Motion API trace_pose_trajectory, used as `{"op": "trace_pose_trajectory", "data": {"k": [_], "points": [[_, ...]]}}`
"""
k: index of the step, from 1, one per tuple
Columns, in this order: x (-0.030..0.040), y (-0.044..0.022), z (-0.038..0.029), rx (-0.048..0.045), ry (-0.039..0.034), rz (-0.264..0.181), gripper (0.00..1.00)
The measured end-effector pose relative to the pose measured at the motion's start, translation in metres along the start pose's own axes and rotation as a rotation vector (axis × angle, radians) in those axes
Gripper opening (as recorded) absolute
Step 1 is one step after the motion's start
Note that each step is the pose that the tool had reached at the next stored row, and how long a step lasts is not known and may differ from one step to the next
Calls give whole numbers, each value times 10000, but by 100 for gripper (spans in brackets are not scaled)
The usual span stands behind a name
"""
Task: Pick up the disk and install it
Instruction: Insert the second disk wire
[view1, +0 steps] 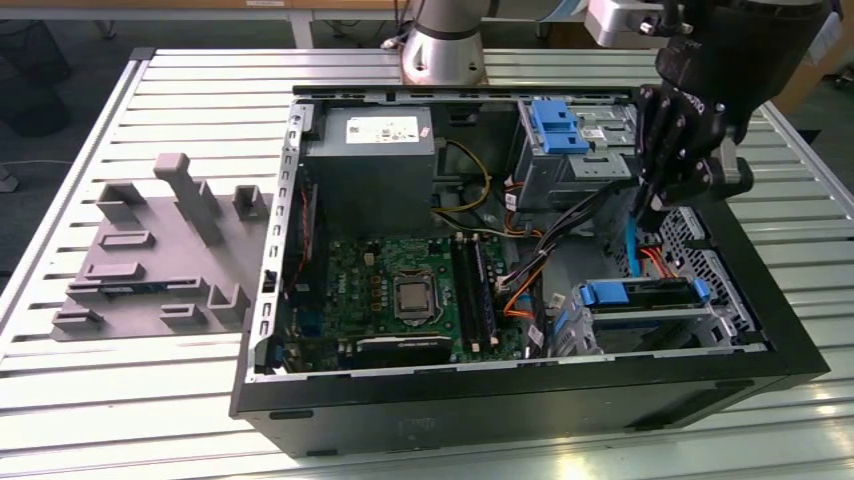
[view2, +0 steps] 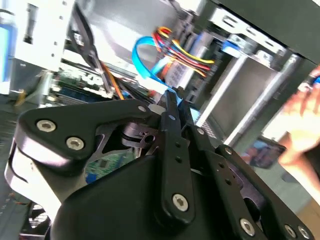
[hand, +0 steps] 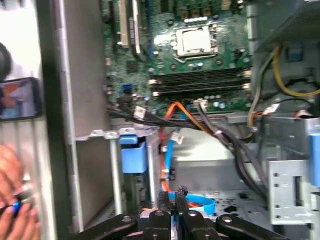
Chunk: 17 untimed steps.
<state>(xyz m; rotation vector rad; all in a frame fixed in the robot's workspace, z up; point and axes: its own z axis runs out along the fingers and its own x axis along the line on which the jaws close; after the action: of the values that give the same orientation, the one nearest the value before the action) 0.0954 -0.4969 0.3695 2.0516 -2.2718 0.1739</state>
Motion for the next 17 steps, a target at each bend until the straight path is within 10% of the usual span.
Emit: {"op": "trace_pose_trajectory", "data": {"k": [2, 4, 17], "points": [[22, -1, 6, -37, -364, 8, 16], [61, -5, 25, -53, -529, 10, 16], [351, -22, 164, 62, -614, -28, 16]]}}
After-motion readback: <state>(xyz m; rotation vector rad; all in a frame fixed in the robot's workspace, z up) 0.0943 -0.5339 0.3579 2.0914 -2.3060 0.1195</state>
